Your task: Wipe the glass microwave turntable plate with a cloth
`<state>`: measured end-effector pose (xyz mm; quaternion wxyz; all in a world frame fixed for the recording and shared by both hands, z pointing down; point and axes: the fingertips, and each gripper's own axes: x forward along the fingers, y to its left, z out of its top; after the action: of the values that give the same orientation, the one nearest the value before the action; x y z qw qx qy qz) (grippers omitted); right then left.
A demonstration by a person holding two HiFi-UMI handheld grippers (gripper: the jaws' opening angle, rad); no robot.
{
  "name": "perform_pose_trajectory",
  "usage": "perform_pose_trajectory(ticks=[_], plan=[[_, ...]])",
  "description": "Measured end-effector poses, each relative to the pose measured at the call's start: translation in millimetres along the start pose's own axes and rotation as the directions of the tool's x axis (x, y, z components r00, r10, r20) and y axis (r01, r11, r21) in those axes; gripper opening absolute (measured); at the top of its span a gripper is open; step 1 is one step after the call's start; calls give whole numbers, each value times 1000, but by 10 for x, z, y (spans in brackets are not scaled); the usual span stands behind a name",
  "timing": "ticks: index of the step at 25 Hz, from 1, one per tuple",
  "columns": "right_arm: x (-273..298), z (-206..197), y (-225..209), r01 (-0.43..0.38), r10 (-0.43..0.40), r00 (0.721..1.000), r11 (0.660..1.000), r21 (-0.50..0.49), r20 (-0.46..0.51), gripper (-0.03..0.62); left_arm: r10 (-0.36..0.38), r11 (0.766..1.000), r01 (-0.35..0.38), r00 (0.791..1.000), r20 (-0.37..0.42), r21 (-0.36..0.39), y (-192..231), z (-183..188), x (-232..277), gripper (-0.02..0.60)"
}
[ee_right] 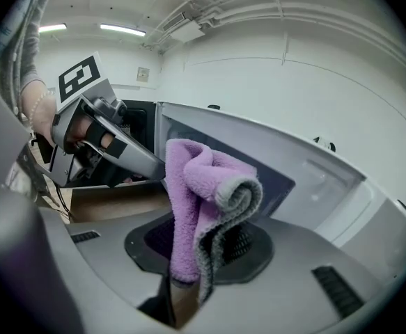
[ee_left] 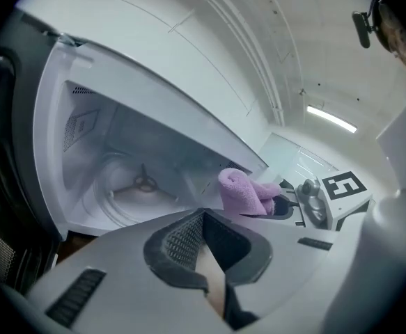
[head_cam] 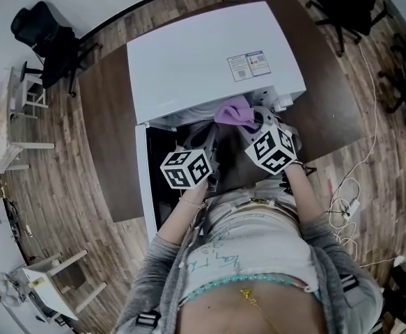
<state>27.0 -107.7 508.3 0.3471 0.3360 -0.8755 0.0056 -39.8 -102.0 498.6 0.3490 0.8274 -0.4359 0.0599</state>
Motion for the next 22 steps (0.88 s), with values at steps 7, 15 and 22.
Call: perform_pose_trajectory(ticks=[7, 15, 22], plan=[[-101, 225, 61, -11, 11, 999, 1000, 2, 43, 112, -34, 998, 31, 999, 35, 60, -130, 208, -69, 11], [-323, 498, 44, -40, 19, 987, 991, 131, 161, 112, -44, 991, 30, 993, 108, 128, -244, 441, -228, 11], [-510, 786, -27, -62, 4, 962, 977, 202, 274, 111, -42, 981, 6, 982, 185, 193, -376, 690, -336, 11]])
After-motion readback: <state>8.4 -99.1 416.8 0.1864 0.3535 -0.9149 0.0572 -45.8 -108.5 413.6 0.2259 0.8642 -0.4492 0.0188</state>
